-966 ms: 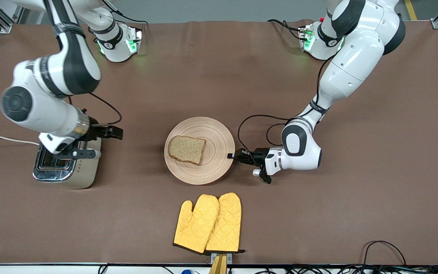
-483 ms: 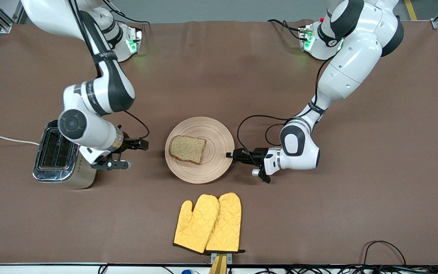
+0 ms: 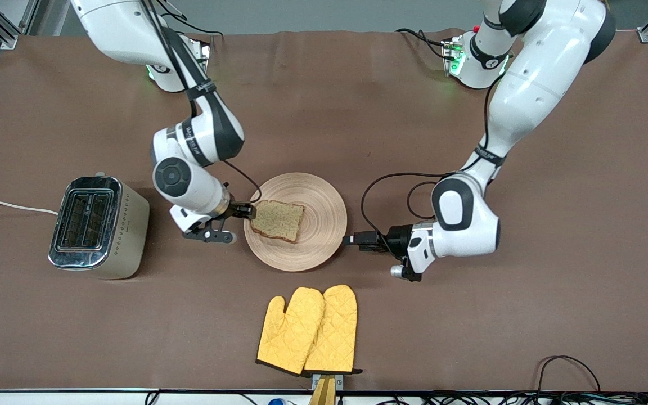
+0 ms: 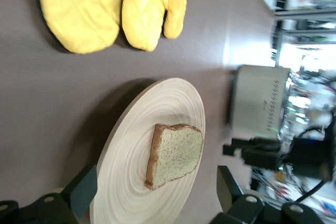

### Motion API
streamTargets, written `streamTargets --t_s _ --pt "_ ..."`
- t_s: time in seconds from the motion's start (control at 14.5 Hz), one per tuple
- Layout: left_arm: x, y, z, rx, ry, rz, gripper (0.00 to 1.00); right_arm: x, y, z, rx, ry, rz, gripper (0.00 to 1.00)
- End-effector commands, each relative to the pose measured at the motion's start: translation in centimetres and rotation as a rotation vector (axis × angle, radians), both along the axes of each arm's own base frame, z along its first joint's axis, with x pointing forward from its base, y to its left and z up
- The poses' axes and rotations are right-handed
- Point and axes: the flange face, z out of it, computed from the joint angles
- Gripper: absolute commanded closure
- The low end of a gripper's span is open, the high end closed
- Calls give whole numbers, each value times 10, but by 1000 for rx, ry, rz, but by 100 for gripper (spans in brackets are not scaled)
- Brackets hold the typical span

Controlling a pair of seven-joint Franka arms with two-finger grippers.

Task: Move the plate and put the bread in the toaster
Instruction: 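Lower the right gripper onto the bread while the left gripper releases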

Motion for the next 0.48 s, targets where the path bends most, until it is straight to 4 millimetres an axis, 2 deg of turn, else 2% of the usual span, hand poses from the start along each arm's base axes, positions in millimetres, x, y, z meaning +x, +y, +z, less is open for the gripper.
streamTargets --t_s 0.0,0.14,0.28,0.41 --pt "-3 9 79 229 29 75 0 -8 5 -8 -2 10 -41 34" --pt "-11 13 118 354 21 33 0 -12 14 -15 -8 14 -45 34" --pt "-14 35 153 477 29 42 0 -14 15 -29 -17 23 -47 34" --pt "-24 54 191 668 -59 0 0 -17 23 -35 -19 16 -73 34"
